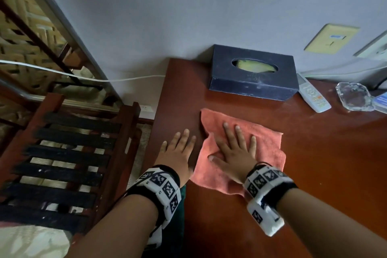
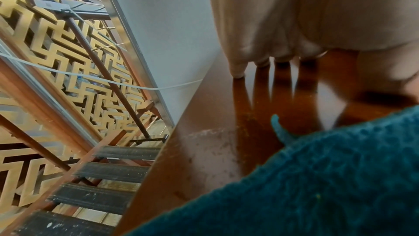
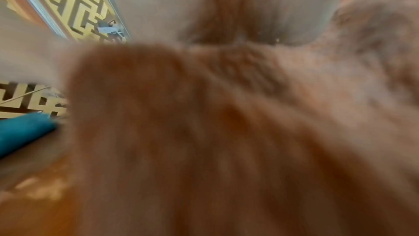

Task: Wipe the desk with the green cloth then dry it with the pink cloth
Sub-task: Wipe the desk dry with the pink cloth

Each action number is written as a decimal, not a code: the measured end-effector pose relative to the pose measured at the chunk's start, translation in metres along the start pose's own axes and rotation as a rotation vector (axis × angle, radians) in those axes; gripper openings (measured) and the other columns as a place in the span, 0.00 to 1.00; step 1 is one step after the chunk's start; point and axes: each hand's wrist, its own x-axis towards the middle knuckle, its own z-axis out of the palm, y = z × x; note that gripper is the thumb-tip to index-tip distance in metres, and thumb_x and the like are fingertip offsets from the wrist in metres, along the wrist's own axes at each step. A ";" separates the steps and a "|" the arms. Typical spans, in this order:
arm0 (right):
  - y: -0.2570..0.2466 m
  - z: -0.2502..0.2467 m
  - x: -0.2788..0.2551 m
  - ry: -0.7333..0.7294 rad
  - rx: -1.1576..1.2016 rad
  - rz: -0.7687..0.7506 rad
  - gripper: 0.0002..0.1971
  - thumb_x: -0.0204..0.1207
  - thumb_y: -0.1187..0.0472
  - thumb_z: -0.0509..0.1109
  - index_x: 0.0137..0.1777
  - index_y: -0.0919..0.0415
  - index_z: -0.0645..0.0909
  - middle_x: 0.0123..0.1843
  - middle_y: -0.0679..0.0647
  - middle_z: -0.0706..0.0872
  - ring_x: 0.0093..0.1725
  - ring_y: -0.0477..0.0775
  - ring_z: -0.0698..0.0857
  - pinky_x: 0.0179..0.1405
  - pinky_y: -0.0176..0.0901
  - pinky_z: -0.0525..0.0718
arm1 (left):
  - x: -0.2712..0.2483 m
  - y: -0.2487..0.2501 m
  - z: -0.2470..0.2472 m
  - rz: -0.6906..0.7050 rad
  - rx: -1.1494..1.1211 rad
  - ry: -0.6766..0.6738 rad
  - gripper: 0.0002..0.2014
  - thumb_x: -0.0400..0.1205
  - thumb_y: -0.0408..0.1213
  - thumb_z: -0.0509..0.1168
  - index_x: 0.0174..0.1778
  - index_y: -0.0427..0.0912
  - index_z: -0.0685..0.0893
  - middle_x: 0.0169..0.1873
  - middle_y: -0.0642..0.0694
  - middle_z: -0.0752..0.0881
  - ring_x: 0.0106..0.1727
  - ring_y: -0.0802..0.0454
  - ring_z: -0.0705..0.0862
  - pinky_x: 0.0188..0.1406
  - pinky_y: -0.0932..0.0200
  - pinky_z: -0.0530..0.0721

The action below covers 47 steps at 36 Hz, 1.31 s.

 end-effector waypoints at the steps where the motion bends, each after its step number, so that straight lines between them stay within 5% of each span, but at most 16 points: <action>1: 0.000 -0.007 0.014 0.009 0.003 0.001 0.34 0.79 0.32 0.45 0.80 0.32 0.33 0.76 0.41 0.15 0.76 0.53 0.18 0.72 0.74 0.25 | 0.000 0.000 0.000 0.000 0.002 0.001 0.40 0.84 0.50 0.55 0.82 0.51 0.33 0.81 0.50 0.30 0.82 0.49 0.34 0.82 0.43 0.43; 11: -0.013 -0.043 0.080 0.077 -0.032 -0.016 0.35 0.78 0.31 0.45 0.81 0.34 0.35 0.81 0.44 0.21 0.80 0.57 0.24 0.73 0.77 0.31 | 0.002 -0.001 0.000 0.005 0.010 -0.021 0.41 0.84 0.56 0.55 0.83 0.50 0.36 0.81 0.51 0.30 0.82 0.50 0.34 0.82 0.43 0.42; 23: -0.036 0.043 -0.065 0.044 0.063 -0.027 0.35 0.79 0.32 0.46 0.79 0.32 0.30 0.75 0.42 0.13 0.74 0.55 0.15 0.69 0.77 0.23 | -0.001 0.000 -0.004 0.010 -0.007 -0.023 0.39 0.84 0.49 0.56 0.83 0.48 0.38 0.82 0.50 0.32 0.83 0.49 0.36 0.81 0.44 0.46; 25: -0.043 0.065 -0.094 0.066 0.045 -0.044 0.35 0.78 0.30 0.48 0.77 0.29 0.30 0.80 0.44 0.20 0.79 0.58 0.21 0.69 0.77 0.25 | 0.000 -0.001 -0.003 0.015 -0.014 -0.026 0.38 0.84 0.48 0.55 0.83 0.49 0.37 0.82 0.50 0.32 0.83 0.49 0.36 0.81 0.44 0.46; 28: -0.050 0.086 -0.124 0.015 -0.032 0.030 0.37 0.74 0.27 0.51 0.83 0.35 0.51 0.87 0.54 0.49 0.83 0.65 0.49 0.70 0.75 0.47 | 0.001 -0.003 -0.003 0.022 0.005 -0.023 0.37 0.85 0.50 0.54 0.83 0.51 0.36 0.82 0.50 0.32 0.83 0.49 0.36 0.81 0.44 0.46; 30: -0.051 0.092 -0.128 0.008 -0.059 0.084 0.37 0.74 0.26 0.49 0.82 0.36 0.56 0.86 0.55 0.55 0.82 0.65 0.55 0.68 0.73 0.53 | 0.001 -0.003 -0.004 0.028 0.026 -0.035 0.39 0.84 0.52 0.54 0.83 0.50 0.35 0.82 0.49 0.32 0.83 0.49 0.37 0.80 0.44 0.47; 32: -0.052 0.084 -0.124 0.034 -0.015 0.082 0.35 0.75 0.26 0.45 0.82 0.33 0.51 0.87 0.52 0.49 0.83 0.63 0.49 0.69 0.76 0.48 | 0.001 -0.004 -0.004 0.030 0.030 -0.024 0.39 0.84 0.52 0.54 0.83 0.50 0.36 0.82 0.49 0.33 0.83 0.49 0.38 0.80 0.44 0.48; 34: -0.049 0.077 -0.111 0.066 0.061 0.047 0.34 0.74 0.26 0.44 0.77 0.24 0.32 0.83 0.45 0.26 0.82 0.58 0.28 0.70 0.79 0.31 | 0.002 -0.004 -0.002 0.031 0.028 -0.007 0.39 0.84 0.52 0.55 0.83 0.50 0.38 0.82 0.49 0.34 0.83 0.48 0.39 0.80 0.44 0.49; 36: -0.043 0.067 -0.092 0.060 0.163 0.069 0.35 0.74 0.28 0.44 0.68 0.22 0.20 0.74 0.39 0.13 0.74 0.54 0.15 0.68 0.77 0.23 | 0.002 -0.003 -0.001 0.024 0.024 0.000 0.40 0.83 0.54 0.56 0.83 0.50 0.38 0.82 0.49 0.34 0.83 0.48 0.39 0.80 0.44 0.49; 42: -0.016 0.020 -0.015 0.074 0.096 0.081 0.36 0.77 0.28 0.49 0.76 0.26 0.29 0.79 0.41 0.18 0.78 0.55 0.21 0.71 0.77 0.27 | 0.002 -0.002 -0.002 0.019 0.048 0.013 0.40 0.83 0.47 0.57 0.83 0.50 0.38 0.82 0.49 0.34 0.83 0.48 0.39 0.80 0.43 0.50; 47: 0.000 -0.015 0.034 0.061 0.091 0.104 0.37 0.76 0.27 0.48 0.77 0.28 0.29 0.80 0.43 0.21 0.80 0.56 0.23 0.72 0.78 0.29 | 0.001 -0.002 -0.002 0.019 0.039 0.005 0.42 0.83 0.56 0.57 0.83 0.49 0.37 0.82 0.49 0.34 0.83 0.48 0.39 0.80 0.43 0.49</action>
